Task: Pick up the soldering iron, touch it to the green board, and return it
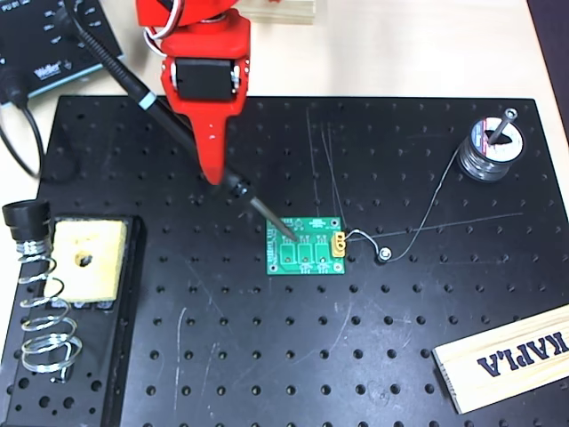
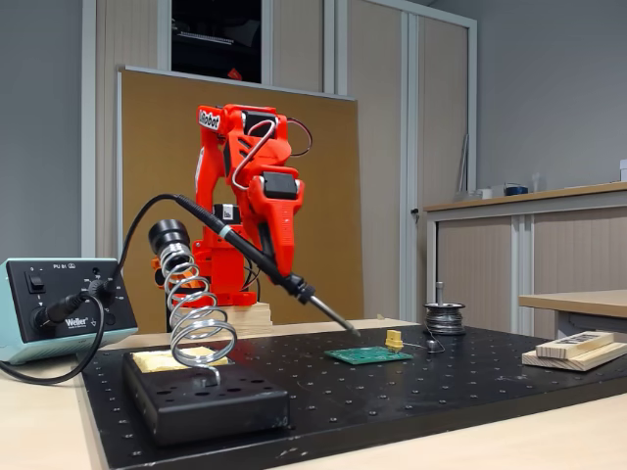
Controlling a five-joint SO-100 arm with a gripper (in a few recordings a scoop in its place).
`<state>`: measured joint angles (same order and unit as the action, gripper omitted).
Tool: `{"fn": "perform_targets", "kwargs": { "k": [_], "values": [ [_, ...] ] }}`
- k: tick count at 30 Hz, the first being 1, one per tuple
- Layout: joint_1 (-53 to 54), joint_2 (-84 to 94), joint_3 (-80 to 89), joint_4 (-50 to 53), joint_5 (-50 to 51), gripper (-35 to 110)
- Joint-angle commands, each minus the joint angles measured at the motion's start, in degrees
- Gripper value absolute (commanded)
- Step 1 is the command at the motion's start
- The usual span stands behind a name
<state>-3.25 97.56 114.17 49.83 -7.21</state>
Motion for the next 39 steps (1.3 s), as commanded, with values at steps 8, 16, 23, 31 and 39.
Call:
{"fn": "perform_targets", "kwargs": {
  "k": [8, 16, 23, 31, 39],
  "values": [
    [-4.6, -5.4, -5.4, -2.4, 2.3, 0],
    [-5.8, -6.7, -4.9, -3.5, 3.5, 0],
    [-6.6, -7.6, -4.6, -4.3, 4.2, 0],
    [-7.1, -7.4, -3.1, -4.8, 5.3, 0],
    [-6.9, -7.0, -2.3, -4.8, 5.2, 0]
  ]
}}
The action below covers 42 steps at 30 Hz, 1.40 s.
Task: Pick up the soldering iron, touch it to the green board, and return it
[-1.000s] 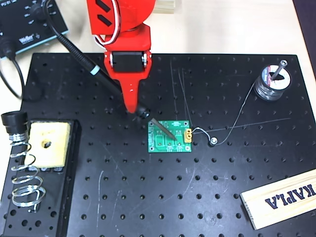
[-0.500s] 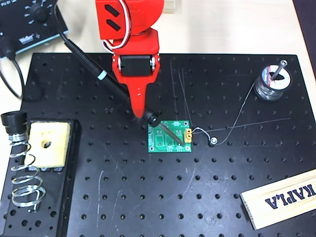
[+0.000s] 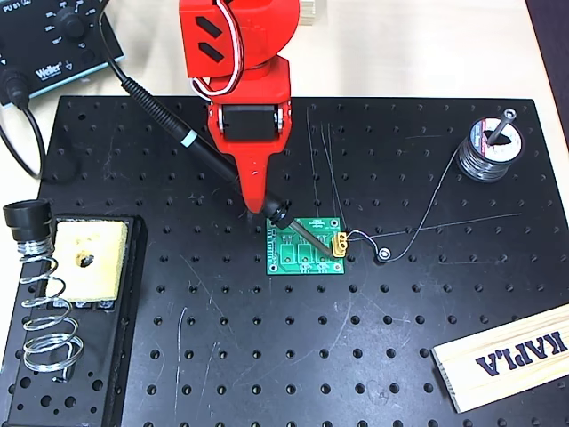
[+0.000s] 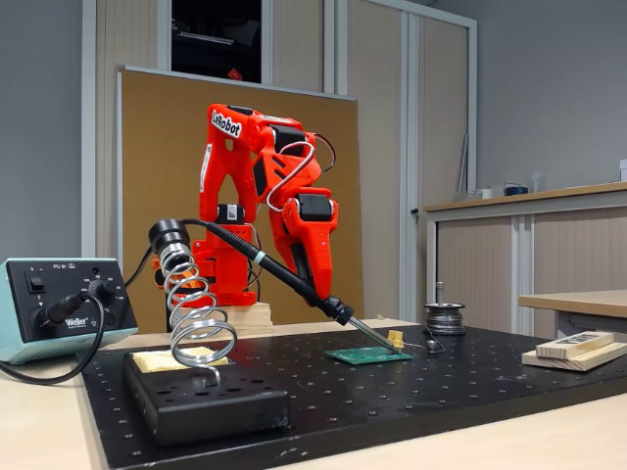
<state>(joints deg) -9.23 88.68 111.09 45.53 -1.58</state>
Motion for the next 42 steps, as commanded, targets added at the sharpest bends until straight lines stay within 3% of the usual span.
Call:
{"fn": "perform_targets", "kwargs": {
  "k": [1, 42],
  "values": [
    [-1.0, 1.8, 0.9, -0.6, -0.4, 0],
    [-0.1, 2.4, 1.8, -0.9, -1.2, 0]
  ]
}}
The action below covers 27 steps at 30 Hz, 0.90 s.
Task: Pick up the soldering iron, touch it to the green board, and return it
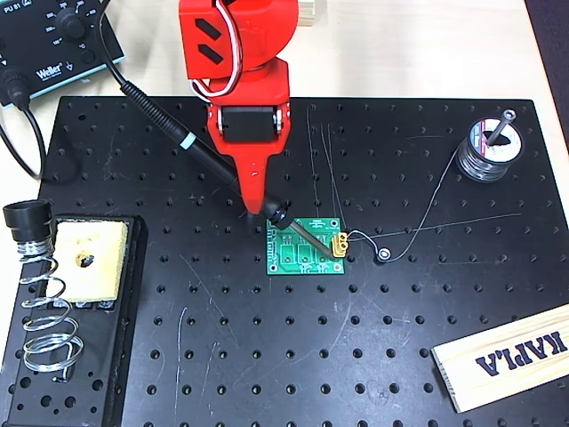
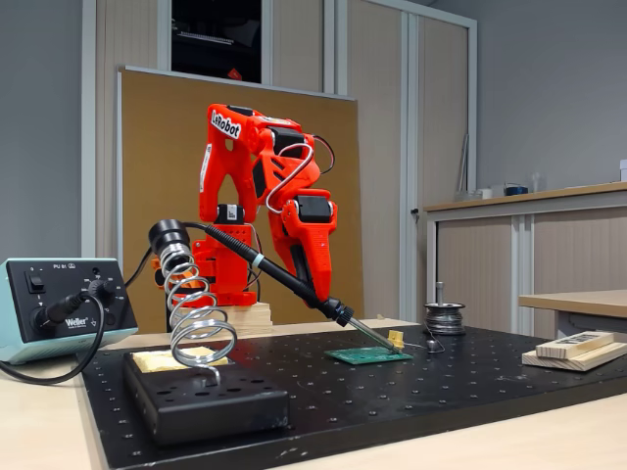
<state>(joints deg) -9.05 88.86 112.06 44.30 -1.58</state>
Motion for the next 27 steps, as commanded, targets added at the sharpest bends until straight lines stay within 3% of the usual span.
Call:
{"fn": "perform_targets", "kwargs": {
  "k": [1, 27],
  "values": [
    [-0.3, 2.2, 0.9, 0.4, -1.2, 0],
    [1.1, 2.5, 0.3, 0.4, -2.6, 0]
  ]
}}
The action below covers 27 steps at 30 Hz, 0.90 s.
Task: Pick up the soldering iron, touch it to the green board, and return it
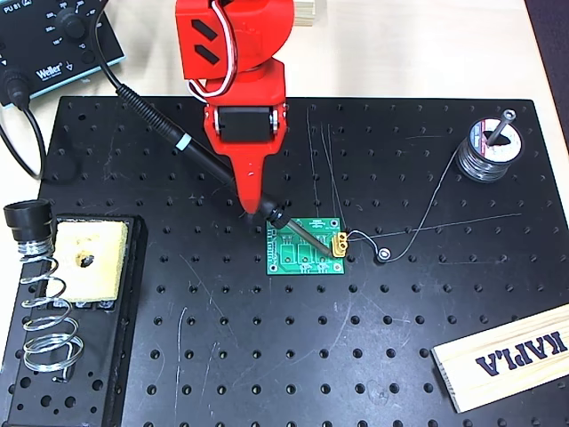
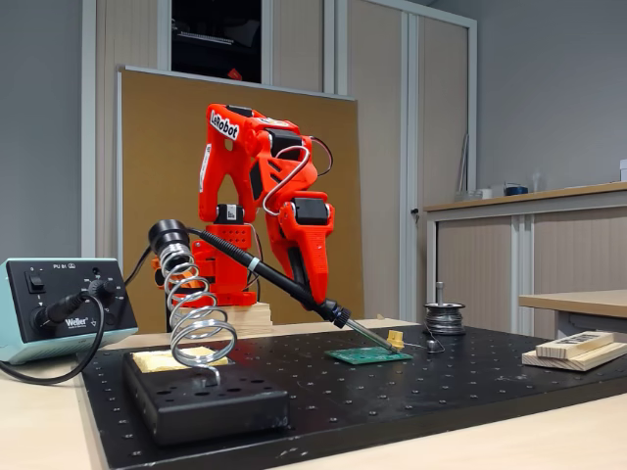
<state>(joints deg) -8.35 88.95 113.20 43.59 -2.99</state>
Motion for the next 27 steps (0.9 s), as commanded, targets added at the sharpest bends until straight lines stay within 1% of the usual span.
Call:
{"fn": "perform_targets", "kwargs": {
  "k": [1, 16, 22, 27],
  "values": [
    [0.7, 2.6, -1.1, 1.3, -1.4, 0],
    [8.1, 9.1, -2.0, 7.0, -3.9, 0],
    [13.1, 14.2, -4.0, 12.0, -1.8, 0],
    [17.5, 18.4, -9.8, 19.2, 1.6, 0]
  ]
}}
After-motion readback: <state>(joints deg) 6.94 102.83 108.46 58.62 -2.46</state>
